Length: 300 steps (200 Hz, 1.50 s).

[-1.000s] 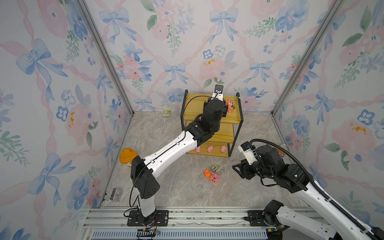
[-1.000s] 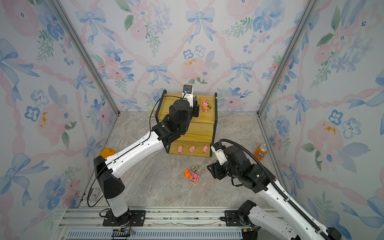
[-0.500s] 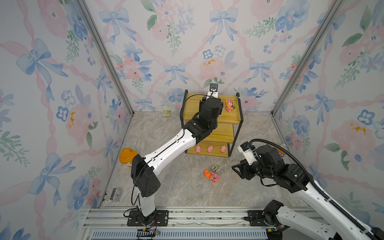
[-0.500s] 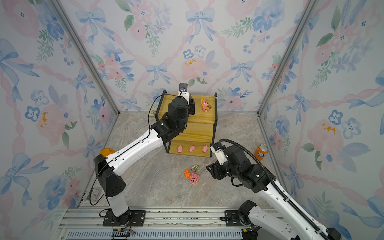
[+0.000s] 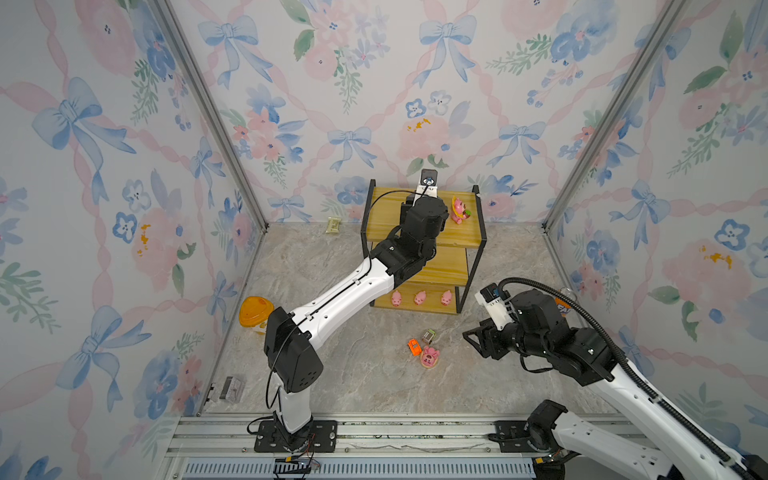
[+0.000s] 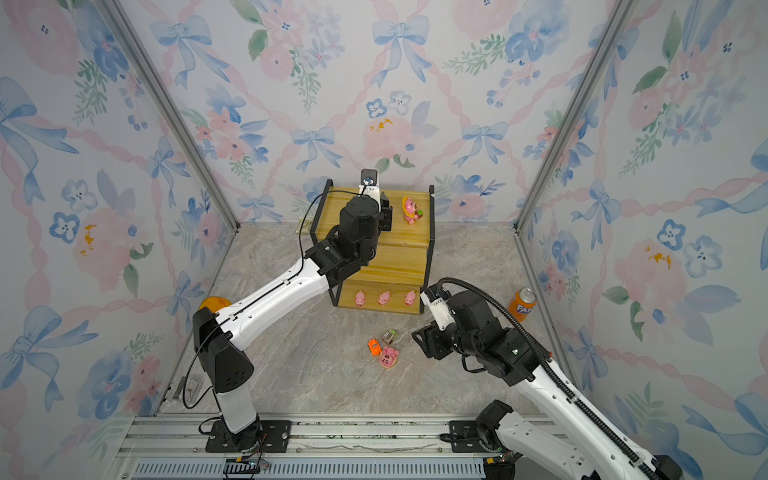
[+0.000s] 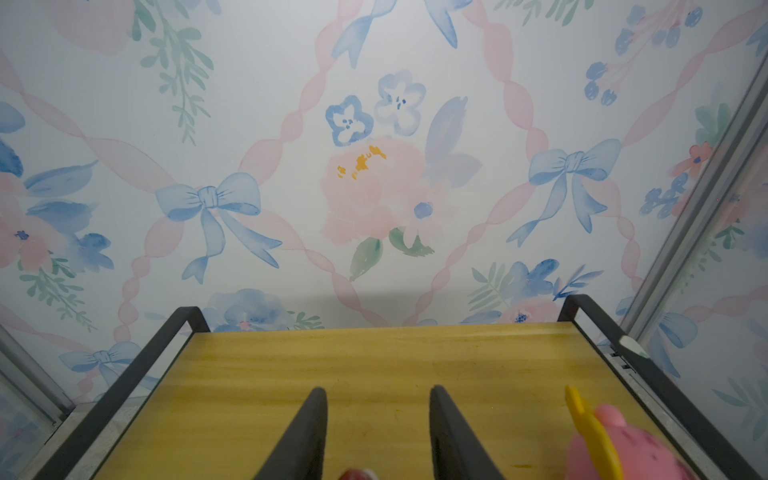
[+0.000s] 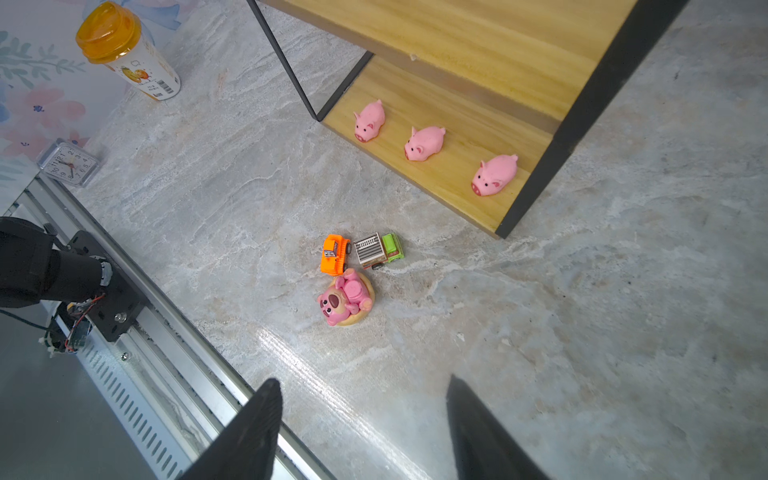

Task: Place and organize the plastic toys onto the shelf
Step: 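Lower the bear toy onto the top shelf beside the pink doll, open left gripper, then withdraw the open left gripper from the top shelf toward the robot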

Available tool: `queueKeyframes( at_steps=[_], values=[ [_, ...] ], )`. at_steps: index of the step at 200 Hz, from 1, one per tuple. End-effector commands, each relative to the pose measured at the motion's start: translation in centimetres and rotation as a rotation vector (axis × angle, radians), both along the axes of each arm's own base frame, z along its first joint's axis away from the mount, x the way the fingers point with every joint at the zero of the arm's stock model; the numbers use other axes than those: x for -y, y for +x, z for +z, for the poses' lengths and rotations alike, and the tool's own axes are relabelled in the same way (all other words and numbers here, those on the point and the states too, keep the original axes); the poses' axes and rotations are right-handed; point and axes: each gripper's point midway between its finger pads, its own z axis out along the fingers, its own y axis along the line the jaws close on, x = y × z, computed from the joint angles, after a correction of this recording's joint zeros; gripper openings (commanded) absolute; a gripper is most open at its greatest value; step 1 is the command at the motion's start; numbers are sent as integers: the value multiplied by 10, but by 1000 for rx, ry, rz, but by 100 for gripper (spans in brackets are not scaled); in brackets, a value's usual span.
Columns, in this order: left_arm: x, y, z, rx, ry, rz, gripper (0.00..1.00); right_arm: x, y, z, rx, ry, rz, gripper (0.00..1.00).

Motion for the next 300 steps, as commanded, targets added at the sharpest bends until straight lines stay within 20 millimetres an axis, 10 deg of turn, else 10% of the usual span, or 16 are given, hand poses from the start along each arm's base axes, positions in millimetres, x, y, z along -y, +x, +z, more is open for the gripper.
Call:
queueKeyframes(
  at_steps=[1, 47, 193, 300],
  values=[
    [-4, 2, 0, -4, -10, 5, 44, 0, 0, -3, -10, 4, 3, 65],
    [-1, -2, 8, 8, -8, -35, 62, -1, 0, -5, -22, 4, 8, 67],
    [-40, -67, 45, 79, 9, -6, 69, -6, 3, -29, -100, -52, 6, 74],
    [-126, -158, -68, -46, -96, -67, 75, -36, -29, -116, -199, -282, 58, 78]
  ],
)
